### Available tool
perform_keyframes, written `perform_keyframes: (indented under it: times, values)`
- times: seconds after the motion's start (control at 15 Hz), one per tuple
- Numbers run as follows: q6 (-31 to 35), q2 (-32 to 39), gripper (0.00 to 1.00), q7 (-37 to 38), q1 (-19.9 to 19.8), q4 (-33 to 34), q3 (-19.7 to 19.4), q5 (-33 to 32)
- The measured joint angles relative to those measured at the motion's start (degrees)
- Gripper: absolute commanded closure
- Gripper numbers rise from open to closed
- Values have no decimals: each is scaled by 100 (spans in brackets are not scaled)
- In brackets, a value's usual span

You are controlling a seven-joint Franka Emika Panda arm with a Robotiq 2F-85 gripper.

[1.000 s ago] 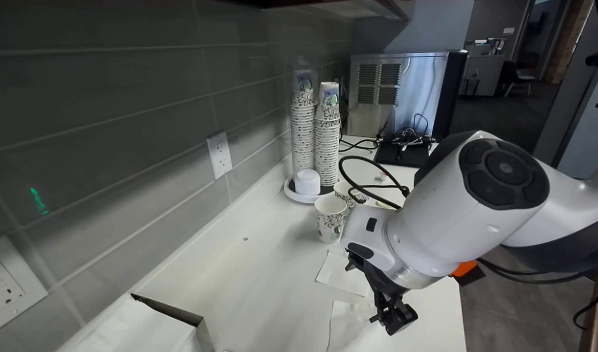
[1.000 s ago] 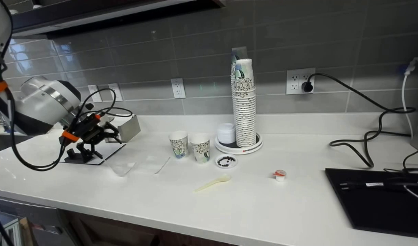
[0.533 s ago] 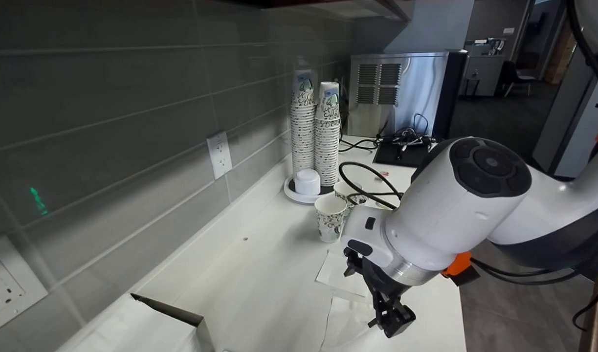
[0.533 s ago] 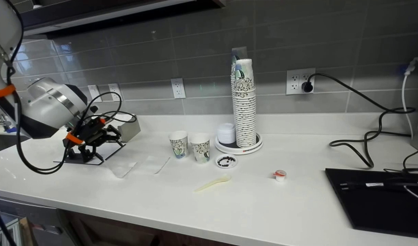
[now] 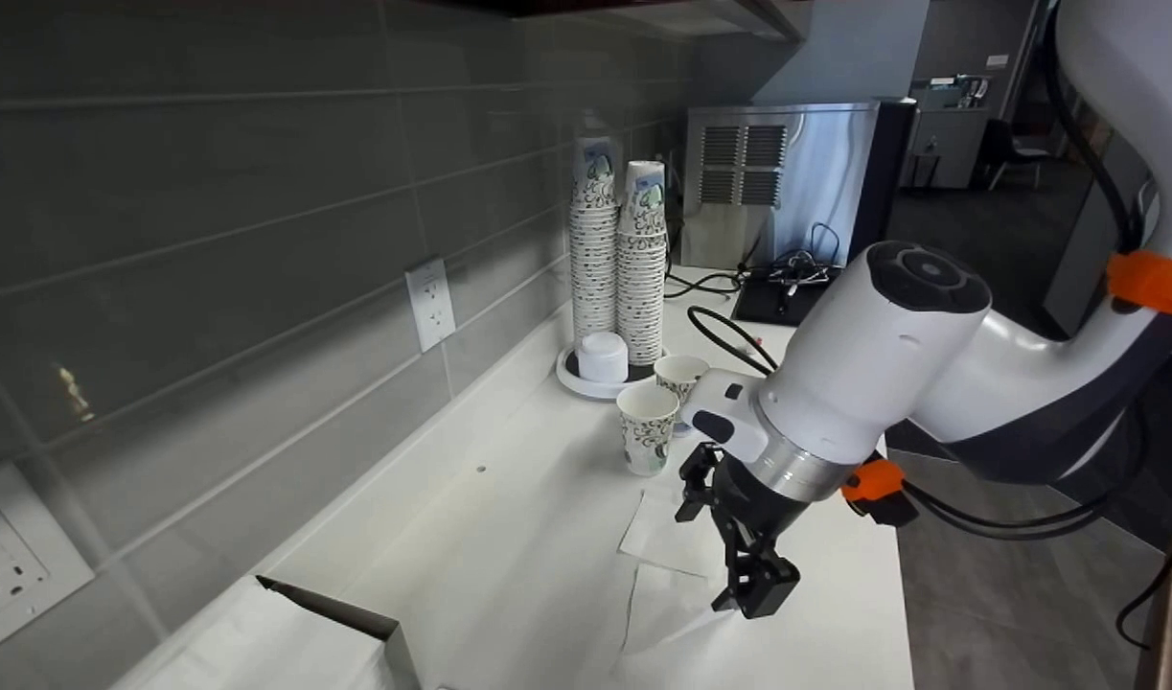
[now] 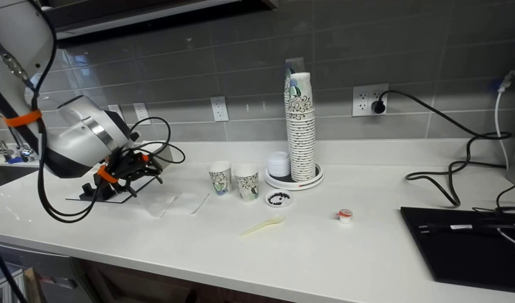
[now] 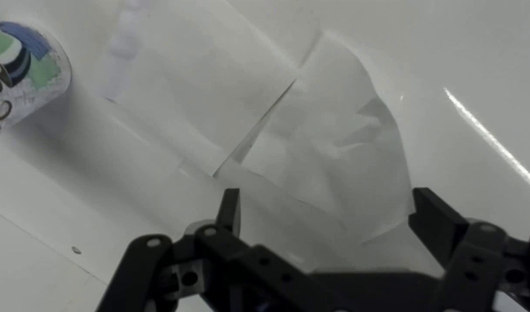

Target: Pick up two napkins and place them on the counter top

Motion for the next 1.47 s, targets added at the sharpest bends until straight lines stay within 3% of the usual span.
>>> perform_keyframes:
  times: [0.93, 1.47]
  values:
    - [152, 522, 0, -183, -210, 181, 44, 262]
    - [451, 1325, 0, -941, -846, 294, 713, 558]
